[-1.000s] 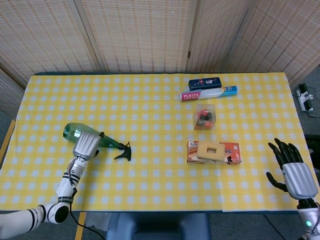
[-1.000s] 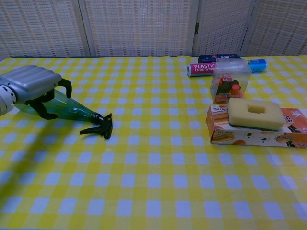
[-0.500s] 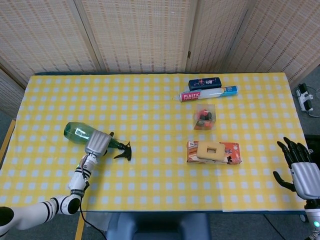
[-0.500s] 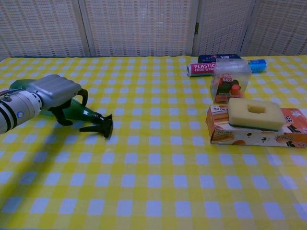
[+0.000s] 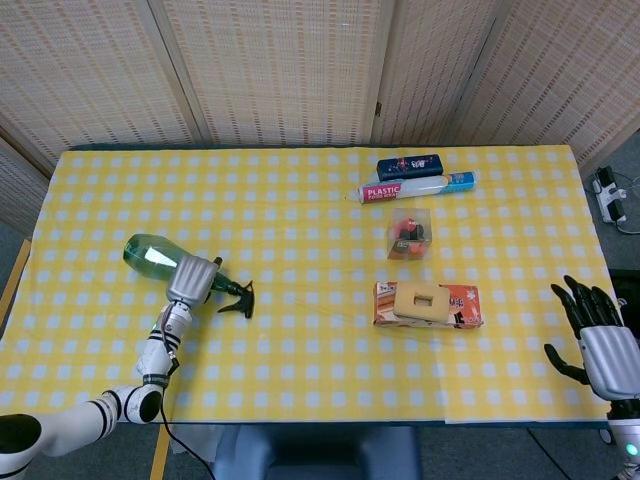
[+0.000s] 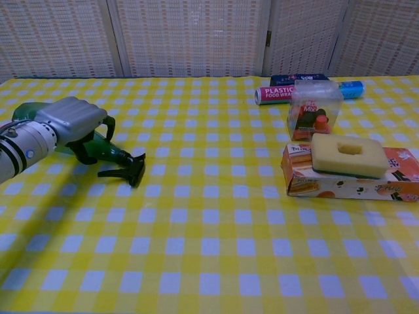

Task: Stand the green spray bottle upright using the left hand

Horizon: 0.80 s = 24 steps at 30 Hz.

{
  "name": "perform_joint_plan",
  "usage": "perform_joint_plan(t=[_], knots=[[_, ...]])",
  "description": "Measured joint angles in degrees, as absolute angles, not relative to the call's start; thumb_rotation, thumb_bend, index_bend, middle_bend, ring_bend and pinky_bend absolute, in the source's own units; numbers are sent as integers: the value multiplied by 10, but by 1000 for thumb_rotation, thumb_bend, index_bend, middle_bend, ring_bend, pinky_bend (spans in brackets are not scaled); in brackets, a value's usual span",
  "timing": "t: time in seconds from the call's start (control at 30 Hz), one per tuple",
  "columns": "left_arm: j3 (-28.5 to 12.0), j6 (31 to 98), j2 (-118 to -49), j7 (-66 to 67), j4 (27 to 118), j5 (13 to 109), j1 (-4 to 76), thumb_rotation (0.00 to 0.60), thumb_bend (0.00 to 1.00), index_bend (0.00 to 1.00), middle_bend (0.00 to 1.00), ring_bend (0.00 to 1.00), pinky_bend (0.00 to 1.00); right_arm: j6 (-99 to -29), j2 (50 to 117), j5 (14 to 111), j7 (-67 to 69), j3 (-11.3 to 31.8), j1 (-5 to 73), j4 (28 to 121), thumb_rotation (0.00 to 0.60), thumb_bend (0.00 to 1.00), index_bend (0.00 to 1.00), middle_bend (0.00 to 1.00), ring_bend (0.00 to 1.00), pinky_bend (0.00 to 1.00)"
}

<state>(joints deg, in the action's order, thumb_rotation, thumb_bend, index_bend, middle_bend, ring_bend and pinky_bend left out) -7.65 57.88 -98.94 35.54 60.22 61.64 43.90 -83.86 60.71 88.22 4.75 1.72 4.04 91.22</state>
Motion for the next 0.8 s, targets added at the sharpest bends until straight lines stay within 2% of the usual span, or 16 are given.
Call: perform_joint_plan(t=[0.13, 0.27, 0.43, 0.63, 0.8], knots=[[-76, 606, -1002, 316, 574, 650, 433, 600, 284, 806, 1000, 1000, 1000, -840, 608, 887, 46, 16, 41, 913, 600, 362, 0, 0, 0, 0], [-76, 635, -1010, 286, 552, 680, 423, 600, 296, 814, 1000, 1000, 1000, -842, 609, 893, 42, 14, 41, 914, 600, 361, 0, 0, 0, 0], [-81, 659, -1000, 282, 571, 691, 414, 600, 300, 815, 1000, 1000, 1000, -840, 612, 894, 36, 13, 42, 915, 600, 362, 0, 0, 0, 0], [-100, 697, -959, 272, 657, 695, 398, 600, 306, 815, 1000, 1000, 1000, -840, 613, 899, 33, 10, 42, 916, 600, 362, 0, 0, 0, 0], [-134, 733, -895, 249, 793, 687, 375, 600, 334, 816, 1000, 1000, 1000, -835, 615, 904, 29, 7, 44, 917, 600, 361, 0, 0, 0, 0]])
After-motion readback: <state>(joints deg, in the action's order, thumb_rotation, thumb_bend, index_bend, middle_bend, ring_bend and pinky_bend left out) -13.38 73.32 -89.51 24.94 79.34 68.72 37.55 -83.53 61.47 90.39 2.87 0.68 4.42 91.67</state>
